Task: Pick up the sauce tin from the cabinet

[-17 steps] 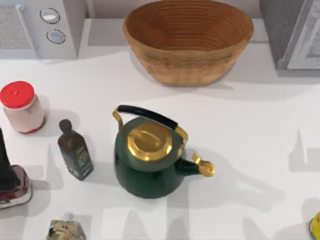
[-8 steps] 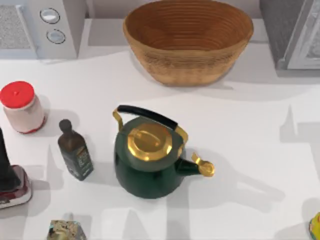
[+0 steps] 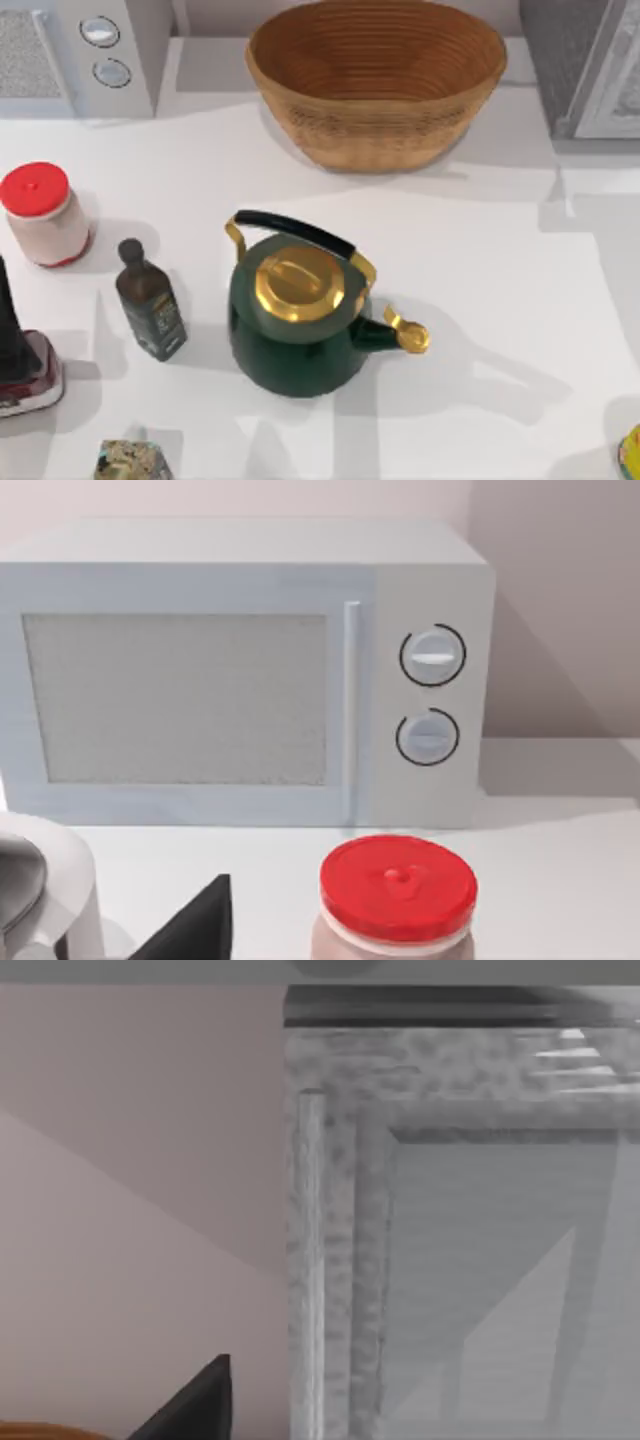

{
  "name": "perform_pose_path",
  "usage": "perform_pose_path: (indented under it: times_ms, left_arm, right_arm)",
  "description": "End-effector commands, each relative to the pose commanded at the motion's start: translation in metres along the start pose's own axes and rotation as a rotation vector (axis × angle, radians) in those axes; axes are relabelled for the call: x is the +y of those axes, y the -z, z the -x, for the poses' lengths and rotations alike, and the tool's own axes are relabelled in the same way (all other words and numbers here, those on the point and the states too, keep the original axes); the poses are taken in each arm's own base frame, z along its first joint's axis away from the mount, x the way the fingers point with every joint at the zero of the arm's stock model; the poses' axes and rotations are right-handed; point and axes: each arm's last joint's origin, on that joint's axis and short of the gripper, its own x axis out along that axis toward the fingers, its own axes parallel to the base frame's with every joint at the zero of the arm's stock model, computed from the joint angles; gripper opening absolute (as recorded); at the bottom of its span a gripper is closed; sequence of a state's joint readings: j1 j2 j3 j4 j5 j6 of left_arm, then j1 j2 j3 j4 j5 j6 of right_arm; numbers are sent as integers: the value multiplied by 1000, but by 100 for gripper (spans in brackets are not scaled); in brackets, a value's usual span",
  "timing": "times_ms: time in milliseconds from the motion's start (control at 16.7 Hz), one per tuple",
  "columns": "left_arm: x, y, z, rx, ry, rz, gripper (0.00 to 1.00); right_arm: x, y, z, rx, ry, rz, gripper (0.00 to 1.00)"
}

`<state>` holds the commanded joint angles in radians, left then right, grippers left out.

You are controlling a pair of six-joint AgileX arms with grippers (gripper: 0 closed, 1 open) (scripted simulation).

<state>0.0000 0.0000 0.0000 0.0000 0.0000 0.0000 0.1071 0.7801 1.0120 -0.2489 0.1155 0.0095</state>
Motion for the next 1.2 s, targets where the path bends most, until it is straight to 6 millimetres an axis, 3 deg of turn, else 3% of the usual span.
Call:
perform_pose_path:
  times_ms: [660, 960, 1200]
  left_arm:
    - [0, 0, 0, 0, 0, 0, 100]
    - [0, 0, 0, 0, 0, 0, 100]
    - [0, 0, 0, 0, 0, 0, 100]
  right_arm:
    - [18, -83, -56, -18, 2, -5, 100]
    - [29, -107, -87, -12, -3, -5, 100]
    - [32, -113, -94, -16, -4, -3, 100]
